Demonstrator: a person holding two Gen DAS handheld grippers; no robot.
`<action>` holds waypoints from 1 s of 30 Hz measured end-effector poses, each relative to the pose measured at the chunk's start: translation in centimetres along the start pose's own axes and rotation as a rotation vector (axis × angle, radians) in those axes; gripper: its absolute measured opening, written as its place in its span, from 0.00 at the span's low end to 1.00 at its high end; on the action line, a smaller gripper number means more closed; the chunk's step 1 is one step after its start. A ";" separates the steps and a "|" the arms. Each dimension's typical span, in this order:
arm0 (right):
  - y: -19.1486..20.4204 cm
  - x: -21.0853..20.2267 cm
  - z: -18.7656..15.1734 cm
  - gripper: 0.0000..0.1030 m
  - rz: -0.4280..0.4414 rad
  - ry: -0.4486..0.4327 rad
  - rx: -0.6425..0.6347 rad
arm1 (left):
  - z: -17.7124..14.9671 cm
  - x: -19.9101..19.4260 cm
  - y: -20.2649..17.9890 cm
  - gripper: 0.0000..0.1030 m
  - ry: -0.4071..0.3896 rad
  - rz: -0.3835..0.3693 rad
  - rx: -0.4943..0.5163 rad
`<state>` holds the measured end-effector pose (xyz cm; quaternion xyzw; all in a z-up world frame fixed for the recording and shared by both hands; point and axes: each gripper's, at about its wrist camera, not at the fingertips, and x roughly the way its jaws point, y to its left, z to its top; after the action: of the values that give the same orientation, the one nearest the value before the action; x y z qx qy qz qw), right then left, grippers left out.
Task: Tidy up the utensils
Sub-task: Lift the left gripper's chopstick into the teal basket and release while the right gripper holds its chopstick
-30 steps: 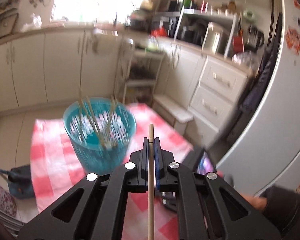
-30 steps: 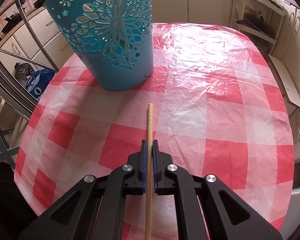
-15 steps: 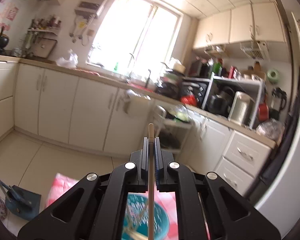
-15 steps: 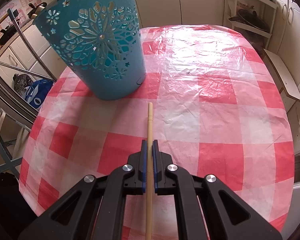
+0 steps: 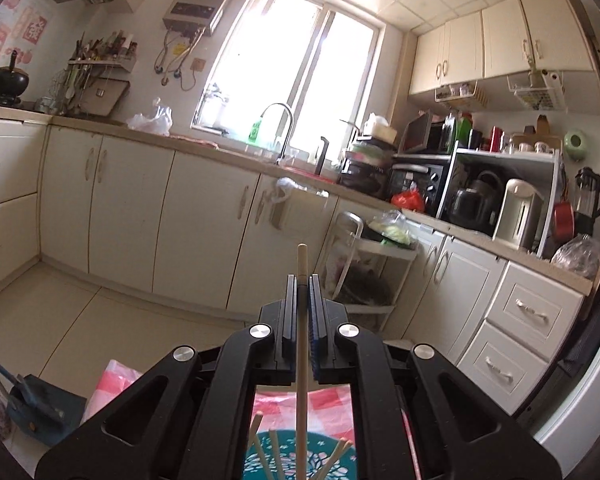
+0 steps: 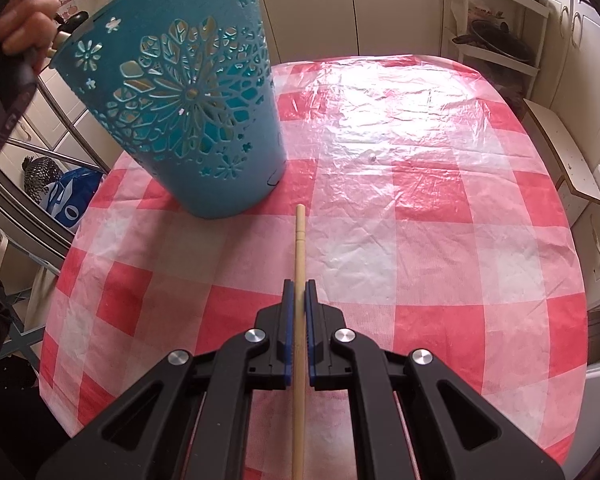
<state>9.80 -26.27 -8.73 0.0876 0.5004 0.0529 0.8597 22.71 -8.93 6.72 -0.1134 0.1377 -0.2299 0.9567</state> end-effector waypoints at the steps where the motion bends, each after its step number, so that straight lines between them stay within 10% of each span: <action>1: 0.1 -0.1 0.0 0.06 0.000 -0.001 -0.001 | -0.3 0.1 0.0 0.05 0.008 0.007 0.011; 8: 0.1 -0.4 -0.2 0.06 0.005 -0.008 0.013 | -1.7 -0.4 -0.2 0.06 0.107 0.053 0.053; 13: -0.8 -0.9 -0.1 0.06 0.042 -0.019 0.058 | -2.6 -2.5 0.1 0.56 0.173 0.109 0.050; 30: -1.9 -7.0 0.4 0.06 0.182 -0.282 0.125 | -7.0 -10.2 0.3 0.87 0.281 0.369 0.136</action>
<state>6.73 -29.40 -2.99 0.1922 0.3674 0.0865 0.9059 11.86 -4.91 2.26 0.0114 0.2723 -0.0736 0.9593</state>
